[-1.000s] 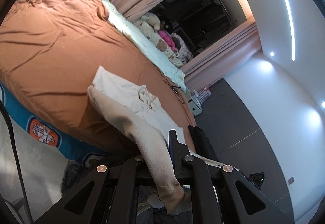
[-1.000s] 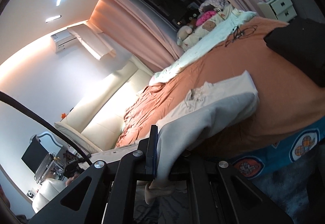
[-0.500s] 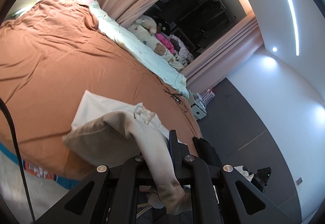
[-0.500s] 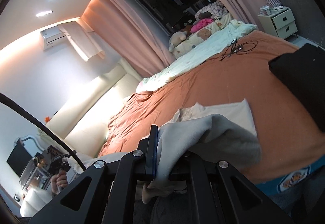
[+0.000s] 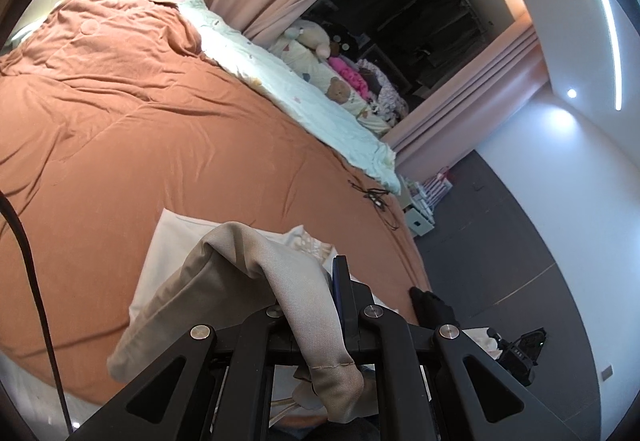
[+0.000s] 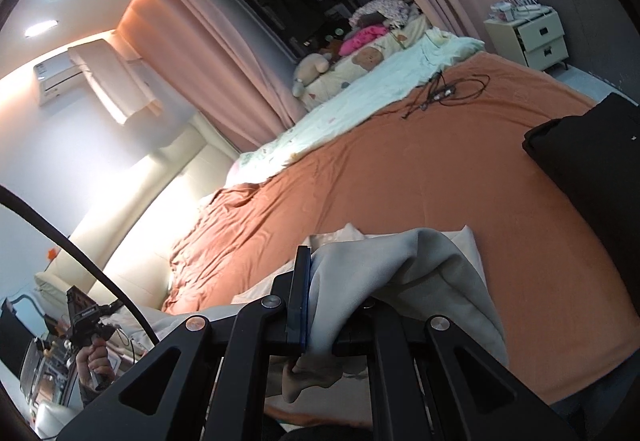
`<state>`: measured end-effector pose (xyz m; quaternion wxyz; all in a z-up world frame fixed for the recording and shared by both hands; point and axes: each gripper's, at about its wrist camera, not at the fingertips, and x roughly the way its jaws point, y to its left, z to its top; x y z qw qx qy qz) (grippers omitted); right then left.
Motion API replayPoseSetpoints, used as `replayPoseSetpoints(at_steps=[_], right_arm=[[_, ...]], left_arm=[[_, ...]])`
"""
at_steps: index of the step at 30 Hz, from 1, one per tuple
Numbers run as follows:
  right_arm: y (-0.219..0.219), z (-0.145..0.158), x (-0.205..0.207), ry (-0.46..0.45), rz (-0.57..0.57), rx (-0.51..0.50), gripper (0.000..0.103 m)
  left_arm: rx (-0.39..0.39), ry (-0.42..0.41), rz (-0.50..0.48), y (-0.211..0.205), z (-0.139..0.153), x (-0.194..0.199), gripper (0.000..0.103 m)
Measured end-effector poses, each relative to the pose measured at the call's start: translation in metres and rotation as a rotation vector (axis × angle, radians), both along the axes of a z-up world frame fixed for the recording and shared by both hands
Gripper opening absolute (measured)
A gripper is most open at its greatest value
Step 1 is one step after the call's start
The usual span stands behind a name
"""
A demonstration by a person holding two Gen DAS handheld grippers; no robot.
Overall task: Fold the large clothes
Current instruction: 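Lift the jacket side with both tools and fold it over the body, then lay the folded side down and open both tools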
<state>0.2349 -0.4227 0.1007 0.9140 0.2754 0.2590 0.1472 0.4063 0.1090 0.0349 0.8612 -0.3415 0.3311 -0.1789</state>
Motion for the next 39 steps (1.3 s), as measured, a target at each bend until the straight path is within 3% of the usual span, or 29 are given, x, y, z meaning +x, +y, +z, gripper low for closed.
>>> replayPoseSetpoints(at_steps=[11, 22, 25, 27, 28, 30, 32, 35, 39], right_arm=[[0.026, -0.012, 0.08, 0.105, -0.054, -0.013, 0.004], [0.058, -0.049, 0.144, 0.289, -0.109, -0.046, 0.005], [0.065, -0.053, 0.157, 0.336, -0.134, -0.048, 0.007], [0.069, -0.052, 0.161, 0.352, -0.139, -0.056, 0.013], [0.073, -0.05, 0.164, 0.36, -0.138, -0.063, 0.018], [0.08, -0.042, 0.166, 0.348, -0.129, -0.059, 0.034], [0.083, -0.034, 0.163, 0.324, -0.136, -0.057, 0.069], [0.083, -0.013, 0.149, 0.27, -0.175, -0.078, 0.073], [0.087, 0.004, 0.135, 0.28, -0.176, -0.117, 0.073]], left_arm=[[0.018, 0.107, 0.007, -0.003, -0.056, 0.093, 0.009], [0.06, 0.258, 0.005, -0.013, -0.14, 0.164, 0.01], [0.087, 0.305, -0.016, -0.017, -0.156, 0.181, 0.023], [0.082, 0.302, -0.013, -0.015, -0.159, 0.185, 0.057], [0.08, 0.292, -0.009, -0.014, -0.158, 0.184, 0.064], [0.11, 0.258, 0.019, -0.01, -0.15, 0.179, 0.087], [0.139, 0.227, 0.046, -0.003, -0.139, 0.171, 0.091], [0.154, 0.233, 0.048, 0.006, -0.135, 0.164, 0.092], [0.216, 0.274, 0.057, 0.015, -0.14, 0.149, 0.092]])
